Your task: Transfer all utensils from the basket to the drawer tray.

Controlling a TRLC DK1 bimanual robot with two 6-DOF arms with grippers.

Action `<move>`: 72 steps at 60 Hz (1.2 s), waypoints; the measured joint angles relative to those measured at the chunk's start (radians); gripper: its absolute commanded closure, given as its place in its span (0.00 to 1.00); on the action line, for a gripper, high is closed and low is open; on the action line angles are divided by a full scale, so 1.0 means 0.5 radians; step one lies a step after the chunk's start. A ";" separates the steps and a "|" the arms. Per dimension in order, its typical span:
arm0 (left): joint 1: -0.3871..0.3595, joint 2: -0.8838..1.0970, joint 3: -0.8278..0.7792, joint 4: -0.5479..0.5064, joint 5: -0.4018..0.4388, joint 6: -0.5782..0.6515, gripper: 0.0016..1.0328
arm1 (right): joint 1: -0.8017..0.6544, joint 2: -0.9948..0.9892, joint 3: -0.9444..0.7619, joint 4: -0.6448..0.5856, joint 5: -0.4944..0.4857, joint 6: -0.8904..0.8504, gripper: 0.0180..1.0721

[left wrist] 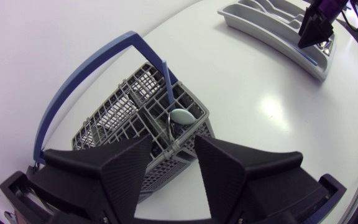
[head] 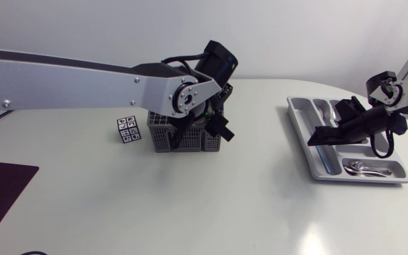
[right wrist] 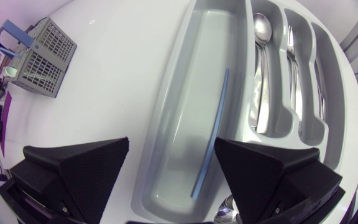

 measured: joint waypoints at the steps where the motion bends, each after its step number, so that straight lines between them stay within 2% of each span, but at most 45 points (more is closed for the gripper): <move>1: -0.001 0.005 0.008 -0.003 -0.007 0.000 0.52 | 0.000 0.000 0.000 0.000 0.000 0.000 0.05; 17: -0.001 0.101 0.114 -0.037 -0.081 0.007 0.53 | 0.000 -0.011 -0.027 0.005 0.000 0.001 0.05; 23: 0.000 0.130 0.123 -0.039 -0.089 0.008 0.59 | 0.004 -0.018 -0.027 0.006 0.000 0.000 0.05; 34: 0.000 0.167 0.125 -0.039 -0.095 0.008 0.60 | 0.011 -0.022 -0.033 0.013 0.000 0.001 0.05; 49: 0.000 0.208 0.151 -0.027 -0.140 0.030 0.76 | 0.026 -0.031 -0.068 0.021 0.000 0.000 0.05; 54: 0.000 0.211 0.152 -0.019 -0.147 0.036 0.79 | 0.026 -0.043 -0.070 0.022 0.001 0.000 0.05; 66: 0.000 0.218 0.153 0.014 -0.161 0.037 0.94 | 0.026 -0.060 -0.079 0.029 0.001 0.000 0.05; 72: 0.000 0.220 0.153 0.024 -0.162 0.037 0.96 | 0.026 -0.060 -0.082 0.034 0.001 -0.001 0.05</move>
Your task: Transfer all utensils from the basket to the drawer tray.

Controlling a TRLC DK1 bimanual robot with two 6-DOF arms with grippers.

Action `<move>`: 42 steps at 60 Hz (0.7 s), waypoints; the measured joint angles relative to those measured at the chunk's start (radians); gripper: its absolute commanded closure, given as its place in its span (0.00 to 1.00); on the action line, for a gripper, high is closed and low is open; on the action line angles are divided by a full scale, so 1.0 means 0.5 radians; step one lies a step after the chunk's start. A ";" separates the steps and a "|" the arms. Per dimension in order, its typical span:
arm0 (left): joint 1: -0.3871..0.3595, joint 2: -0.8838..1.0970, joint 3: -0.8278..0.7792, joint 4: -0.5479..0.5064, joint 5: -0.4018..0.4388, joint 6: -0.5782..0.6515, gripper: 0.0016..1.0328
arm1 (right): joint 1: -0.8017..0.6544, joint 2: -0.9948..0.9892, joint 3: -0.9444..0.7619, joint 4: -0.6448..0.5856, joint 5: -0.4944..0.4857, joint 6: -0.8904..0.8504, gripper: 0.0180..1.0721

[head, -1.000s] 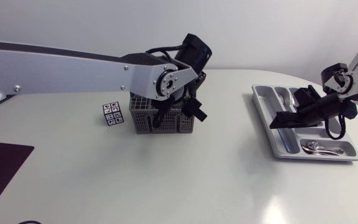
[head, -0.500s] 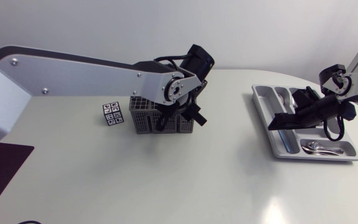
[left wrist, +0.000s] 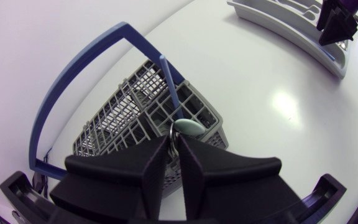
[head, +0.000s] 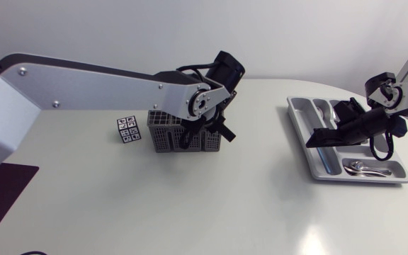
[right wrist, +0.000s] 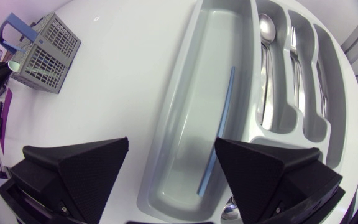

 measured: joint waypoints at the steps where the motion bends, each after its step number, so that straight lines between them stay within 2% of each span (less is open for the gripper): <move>1: 0.000 0.000 0.000 0.001 0.000 0.000 0.96 | 0.000 0.000 -0.002 0.002 0.000 0.000 0.05; 34: -0.007 -0.043 0.000 0.006 -0.015 0.008 0.96 | 0.000 -0.005 -0.050 0.032 0.000 0.000 0.05; 42: -0.024 -0.118 -0.020 0.056 -0.061 0.048 0.96 | 0.010 -0.028 -0.073 0.034 0.000 0.000 0.05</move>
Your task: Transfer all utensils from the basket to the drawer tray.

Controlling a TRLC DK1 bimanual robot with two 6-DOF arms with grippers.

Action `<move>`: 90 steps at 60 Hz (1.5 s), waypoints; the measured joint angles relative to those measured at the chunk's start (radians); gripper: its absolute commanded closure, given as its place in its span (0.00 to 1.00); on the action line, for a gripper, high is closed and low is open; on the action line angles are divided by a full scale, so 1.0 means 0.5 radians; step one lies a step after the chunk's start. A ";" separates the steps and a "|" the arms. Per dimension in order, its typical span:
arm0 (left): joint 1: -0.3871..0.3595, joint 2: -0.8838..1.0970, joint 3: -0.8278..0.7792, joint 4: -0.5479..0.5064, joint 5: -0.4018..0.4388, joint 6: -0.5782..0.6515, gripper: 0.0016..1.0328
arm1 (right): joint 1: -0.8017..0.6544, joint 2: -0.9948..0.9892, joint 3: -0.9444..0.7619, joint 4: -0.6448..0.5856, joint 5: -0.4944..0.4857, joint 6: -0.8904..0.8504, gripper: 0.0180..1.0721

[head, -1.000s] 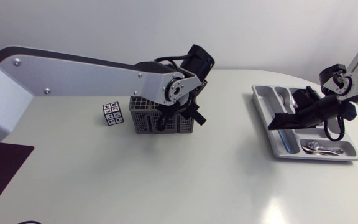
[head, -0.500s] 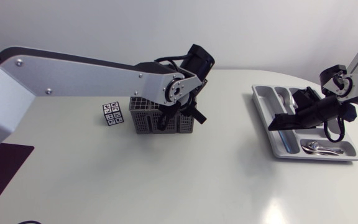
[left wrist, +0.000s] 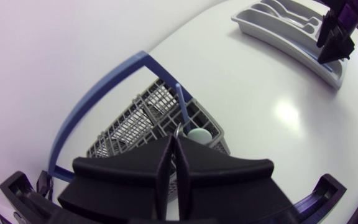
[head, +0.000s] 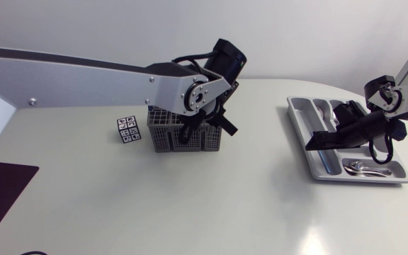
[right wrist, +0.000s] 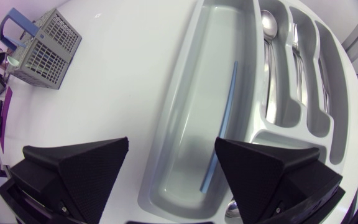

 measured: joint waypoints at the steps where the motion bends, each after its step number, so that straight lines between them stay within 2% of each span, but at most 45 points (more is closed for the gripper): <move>1: -0.002 -0.010 -0.004 0.012 -0.008 0.005 0.96 | 0.002 -0.003 -0.002 -0.001 0.000 0.000 0.05; 18: -0.038 -0.162 -0.119 0.149 -0.103 0.076 0.96 | 0.020 -0.089 -0.053 0.006 0.000 -0.001 0.05; 28: -0.082 -0.256 -0.188 0.162 -0.134 0.109 0.96 | 0.055 -0.191 -0.091 0.012 0.000 -0.001 0.05; 37: -0.121 -0.375 -0.227 0.164 -0.140 0.109 0.96 | 0.102 -0.361 -0.149 0.012 -0.018 -0.002 0.05; 55: -0.174 -0.651 -0.248 0.114 -0.131 0.076 0.96 | 0.320 -0.871 -0.306 0.012 -0.188 -0.018 0.05; 63: -0.171 -0.689 -0.245 -0.066 0.049 -0.046 0.96 | 0.522 -1.112 -0.381 0.012 -0.214 -0.024 0.05; 77: -0.069 -0.673 -0.161 -0.380 0.551 -0.291 0.97 | 0.841 -1.324 -0.440 0.065 -0.211 -0.015 0.11; 90: 0.061 -0.610 -0.033 -0.526 0.962 -0.462 0.97 | 1.095 -1.334 -0.533 0.164 -0.058 0.008 0.16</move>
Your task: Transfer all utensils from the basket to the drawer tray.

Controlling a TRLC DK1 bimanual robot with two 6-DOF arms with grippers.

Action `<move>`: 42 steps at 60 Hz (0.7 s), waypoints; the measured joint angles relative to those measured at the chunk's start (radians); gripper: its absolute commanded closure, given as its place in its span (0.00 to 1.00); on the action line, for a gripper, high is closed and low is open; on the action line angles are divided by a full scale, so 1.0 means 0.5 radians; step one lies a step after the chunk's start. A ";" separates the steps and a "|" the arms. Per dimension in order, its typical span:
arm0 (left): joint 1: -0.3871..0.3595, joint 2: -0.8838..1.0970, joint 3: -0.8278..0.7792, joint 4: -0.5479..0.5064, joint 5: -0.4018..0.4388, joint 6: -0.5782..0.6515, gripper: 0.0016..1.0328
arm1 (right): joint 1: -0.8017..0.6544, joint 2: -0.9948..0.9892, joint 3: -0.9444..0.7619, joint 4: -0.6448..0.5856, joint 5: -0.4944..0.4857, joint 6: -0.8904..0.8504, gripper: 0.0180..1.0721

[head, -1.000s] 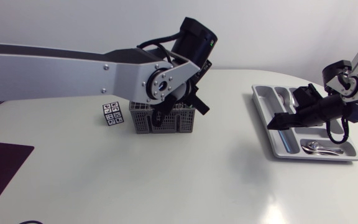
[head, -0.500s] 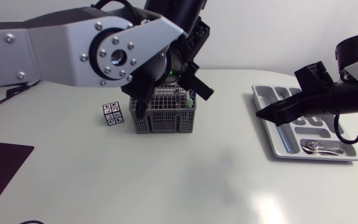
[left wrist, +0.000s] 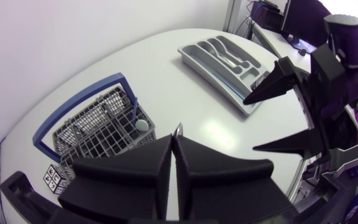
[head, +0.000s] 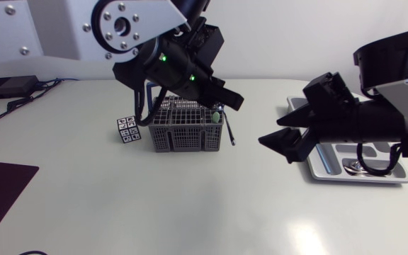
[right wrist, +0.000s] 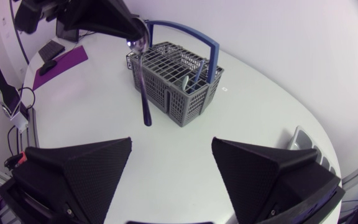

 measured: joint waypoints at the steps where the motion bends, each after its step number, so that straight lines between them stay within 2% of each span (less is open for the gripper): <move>1: 0.008 0.007 0.008 -0.005 0.027 -0.011 0.97 | 0.022 0.000 -0.007 0.008 0.014 0.001 0.17; 3: 0.022 0.026 0.026 -0.031 0.088 -0.027 0.97 | 0.066 0.000 -0.021 0.034 0.047 0.008 0.19; 17: 0.098 0.156 0.104 -0.143 0.382 -0.122 0.97 | 0.314 0.012 -0.044 0.211 0.275 0.084 0.20; 24: 0.133 0.211 0.151 -0.191 0.517 -0.160 0.97 | 0.391 0.069 -0.043 0.269 0.346 0.107 0.27; 33: 0.176 0.249 0.195 -0.227 0.627 -0.182 0.97 | 0.459 0.169 -0.042 0.322 0.419 0.153 0.28; 42: 0.188 0.249 0.214 -0.243 0.658 -0.189 0.97 | 0.506 0.232 -0.038 0.381 0.478 0.184 0.45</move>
